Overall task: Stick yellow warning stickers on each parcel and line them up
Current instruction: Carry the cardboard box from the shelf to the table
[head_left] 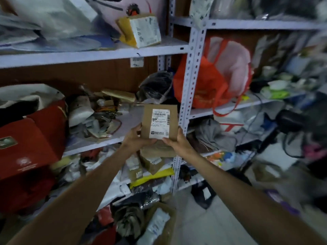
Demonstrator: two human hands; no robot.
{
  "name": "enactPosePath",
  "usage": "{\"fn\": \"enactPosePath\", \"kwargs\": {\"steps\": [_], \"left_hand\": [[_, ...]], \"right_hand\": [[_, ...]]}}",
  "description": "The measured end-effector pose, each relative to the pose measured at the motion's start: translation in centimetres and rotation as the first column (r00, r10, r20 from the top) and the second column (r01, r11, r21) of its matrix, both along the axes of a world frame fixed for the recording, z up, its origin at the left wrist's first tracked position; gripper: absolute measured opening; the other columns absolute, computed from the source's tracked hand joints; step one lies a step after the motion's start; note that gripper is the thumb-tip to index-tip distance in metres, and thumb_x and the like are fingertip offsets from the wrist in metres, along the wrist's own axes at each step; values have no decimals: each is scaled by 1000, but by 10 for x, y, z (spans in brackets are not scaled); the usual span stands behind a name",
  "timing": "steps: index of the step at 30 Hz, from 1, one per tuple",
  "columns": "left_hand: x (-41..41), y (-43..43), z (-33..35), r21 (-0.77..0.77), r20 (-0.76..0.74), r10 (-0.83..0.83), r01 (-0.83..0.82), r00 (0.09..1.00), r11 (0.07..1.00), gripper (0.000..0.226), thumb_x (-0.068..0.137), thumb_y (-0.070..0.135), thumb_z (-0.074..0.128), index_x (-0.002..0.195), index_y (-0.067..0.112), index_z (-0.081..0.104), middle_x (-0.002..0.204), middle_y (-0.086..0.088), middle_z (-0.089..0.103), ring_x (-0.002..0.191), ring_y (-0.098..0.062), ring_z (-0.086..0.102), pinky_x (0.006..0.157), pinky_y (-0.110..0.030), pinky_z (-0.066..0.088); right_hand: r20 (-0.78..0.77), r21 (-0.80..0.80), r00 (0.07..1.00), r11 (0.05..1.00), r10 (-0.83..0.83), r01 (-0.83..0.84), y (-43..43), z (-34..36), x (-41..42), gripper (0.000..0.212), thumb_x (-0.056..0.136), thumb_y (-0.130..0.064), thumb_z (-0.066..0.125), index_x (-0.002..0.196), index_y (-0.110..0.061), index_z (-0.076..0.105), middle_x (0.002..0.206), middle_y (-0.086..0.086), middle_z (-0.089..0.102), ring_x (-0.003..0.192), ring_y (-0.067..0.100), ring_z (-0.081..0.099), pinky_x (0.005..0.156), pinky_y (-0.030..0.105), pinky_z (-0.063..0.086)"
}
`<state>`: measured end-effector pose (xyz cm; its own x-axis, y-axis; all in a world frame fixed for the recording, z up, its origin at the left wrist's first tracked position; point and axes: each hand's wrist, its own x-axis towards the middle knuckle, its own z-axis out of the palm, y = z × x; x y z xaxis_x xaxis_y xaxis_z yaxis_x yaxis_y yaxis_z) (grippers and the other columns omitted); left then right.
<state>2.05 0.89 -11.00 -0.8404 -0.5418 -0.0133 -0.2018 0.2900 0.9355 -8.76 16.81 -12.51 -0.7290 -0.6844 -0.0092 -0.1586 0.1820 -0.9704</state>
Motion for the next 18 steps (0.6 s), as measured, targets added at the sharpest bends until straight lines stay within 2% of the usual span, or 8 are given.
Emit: {"fn": "enactPosePath", "kwargs": {"steps": [2, 4, 7, 9, 10, 13, 15, 18], "left_hand": [[-22, 32, 2, -34, -4, -90, 90, 996, 995, 91, 49, 39, 91, 132, 27, 54, 121, 5, 65, 111, -15, 60, 96, -37, 51], [-47, 76, 6, -51, -29, -171, 169, 985, 984, 93, 53, 37, 91, 136, 24, 51, 126, 8, 61, 114, -13, 58, 97, -35, 50], [-84, 157, 10, -22, -65, -311, 310, 948, 950, 86, 59, 25, 91, 134, 17, 51, 119, 6, 61, 113, -16, 59, 93, -28, 51], [-105, 220, 11, 37, -73, -430, 434, 900, 900, 81, 60, 23, 90, 131, 16, 52, 115, 8, 62, 105, -12, 61, 82, -15, 53], [-115, 253, 10, 60, -82, -498, 503, 863, 862, 79, 58, 26, 92, 128, 19, 54, 116, 7, 63, 103, -12, 62, 82, -17, 54], [-137, 361, 9, 72, -80, -667, 672, 741, 737, 90, 48, 38, 93, 128, 24, 56, 118, 2, 68, 105, -15, 65, 93, -38, 53], [-142, 436, 9, 71, -101, -757, 764, 645, 642, 85, 46, 39, 89, 124, 25, 57, 112, 6, 70, 100, -9, 66, 91, -30, 52], [-136, 540, 6, 76, -117, -859, 867, 498, 492, 80, 54, 28, 89, 127, 24, 56, 110, 5, 70, 98, -10, 65, 90, -26, 51]], "right_hand": [[-3, -30, 996, 996, -89, 89, 43, 4, -6, 67, 90, -8, 64, 142, -8, 22, 123, -1, 54, 113, 13, 54, 82, 8, 46], [-34, -32, 981, 981, -193, 192, 93, 7, -17, 68, 88, -10, 67, 142, -8, 26, 124, -1, 54, 114, 14, 54, 80, 6, 47], [-69, -42, 927, 930, -368, 366, 181, 10, -30, 75, 82, -18, 74, 141, -10, 29, 130, 6, 56, 118, 22, 56, 102, 37, 47], [-69, -40, 879, 882, -472, 470, 249, 9, -32, 85, 75, -31, 78, 141, -12, 28, 130, 8, 58, 117, 25, 58, 100, 47, 48], [-65, -47, 851, 854, -520, 518, 288, -1, -37, 92, 70, -40, 79, 141, -12, 28, 129, 7, 59, 116, 26, 58, 99, 49, 48], [-44, -85, 706, 707, -706, 702, 399, -4, -19, 104, 61, -57, 81, 142, -16, 29, 130, 3, 59, 119, 23, 57, 101, 50, 46], [-40, -91, 602, 603, -797, 792, 466, 5, 7, 97, 69, -42, 80, 144, -14, 26, 135, 2, 55, 123, 20, 54, 105, 45, 44], [-18, -130, 425, 424, -905, 896, 546, 16, 54, 92, 66, -43, 75, 141, -14, 30, 134, 5, 57, 120, 22, 56, 100, 47, 47]]}}
